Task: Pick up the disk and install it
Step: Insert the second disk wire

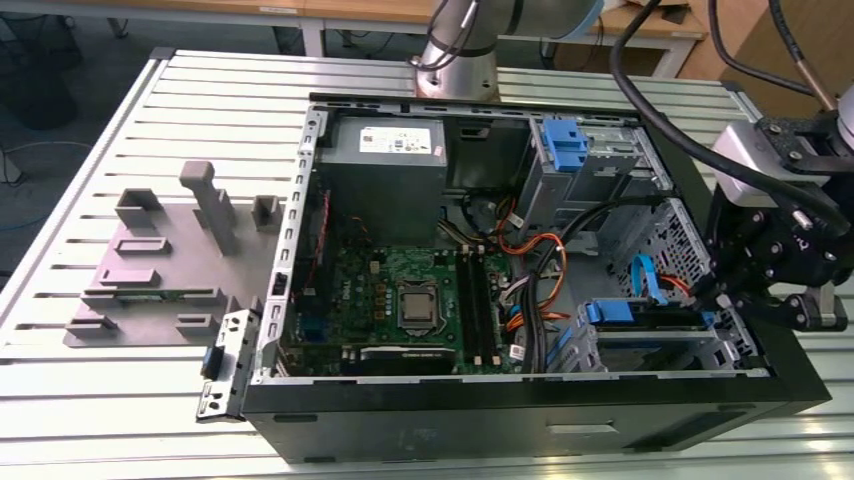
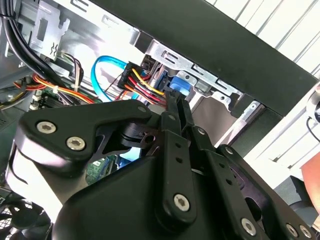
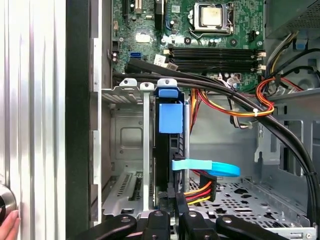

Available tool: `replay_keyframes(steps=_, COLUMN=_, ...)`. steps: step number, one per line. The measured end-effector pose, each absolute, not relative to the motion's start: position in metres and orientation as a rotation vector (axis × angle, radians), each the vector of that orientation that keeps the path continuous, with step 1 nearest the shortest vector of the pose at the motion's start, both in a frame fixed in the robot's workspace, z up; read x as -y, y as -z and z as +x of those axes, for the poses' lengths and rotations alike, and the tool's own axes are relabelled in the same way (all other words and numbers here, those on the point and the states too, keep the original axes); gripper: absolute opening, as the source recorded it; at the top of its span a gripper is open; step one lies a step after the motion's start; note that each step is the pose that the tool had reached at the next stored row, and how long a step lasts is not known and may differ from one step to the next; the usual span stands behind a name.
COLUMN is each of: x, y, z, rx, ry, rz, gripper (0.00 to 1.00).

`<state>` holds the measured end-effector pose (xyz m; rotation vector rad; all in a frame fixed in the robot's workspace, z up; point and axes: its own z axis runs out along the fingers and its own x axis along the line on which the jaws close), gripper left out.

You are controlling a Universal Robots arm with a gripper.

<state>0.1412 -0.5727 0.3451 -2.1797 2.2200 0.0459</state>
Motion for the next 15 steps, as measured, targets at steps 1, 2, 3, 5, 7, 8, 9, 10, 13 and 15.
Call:
replay_keyframes(steps=1, x=0.5728, y=-0.345, z=0.1411, rx=-2.22, ry=-0.046, rz=-2.18, gripper=0.16)
replay_keyframes(steps=2, x=0.5728, y=-0.3451, z=0.1411, rx=-2.22, ry=-0.046, rz=-2.18, gripper=0.16)
replay_keyframes(steps=3, x=0.5729, y=-0.3451, z=0.1411, rx=-2.22, ry=-0.045, rz=-2.18, gripper=0.16)
replay_keyframes(steps=5, x=0.5729, y=-0.3451, z=0.1411, rx=-2.22, ry=-0.045, rz=-2.18, gripper=0.16)
replay_keyframes(steps=7, x=0.5728, y=-0.3449, z=0.1411, rx=-2.22, ry=-0.045, rz=-2.18, gripper=0.16)
replay_keyframes(steps=8, x=0.5728, y=-0.3443, z=0.1411, rx=-2.22, ry=-0.045, rz=-2.18, gripper=0.16)
replay_keyframes(steps=9, x=0.5729, y=-0.3437, z=0.1411, rx=-2.22, ry=-0.045, rz=-2.18, gripper=0.16)
replay_keyframes(steps=10, x=0.5729, y=-0.3433, z=0.1411, rx=-2.22, ry=-0.045, rz=-2.18, gripper=0.16)
replay_keyframes(steps=13, x=0.5729, y=-0.3426, z=0.1411, rx=-2.221, ry=-0.044, rz=-2.181, gripper=0.16)
replay_keyframes(steps=15, x=0.5729, y=-0.3425, z=0.1411, rx=-2.221, ry=-0.044, rz=-2.181, gripper=0.16)
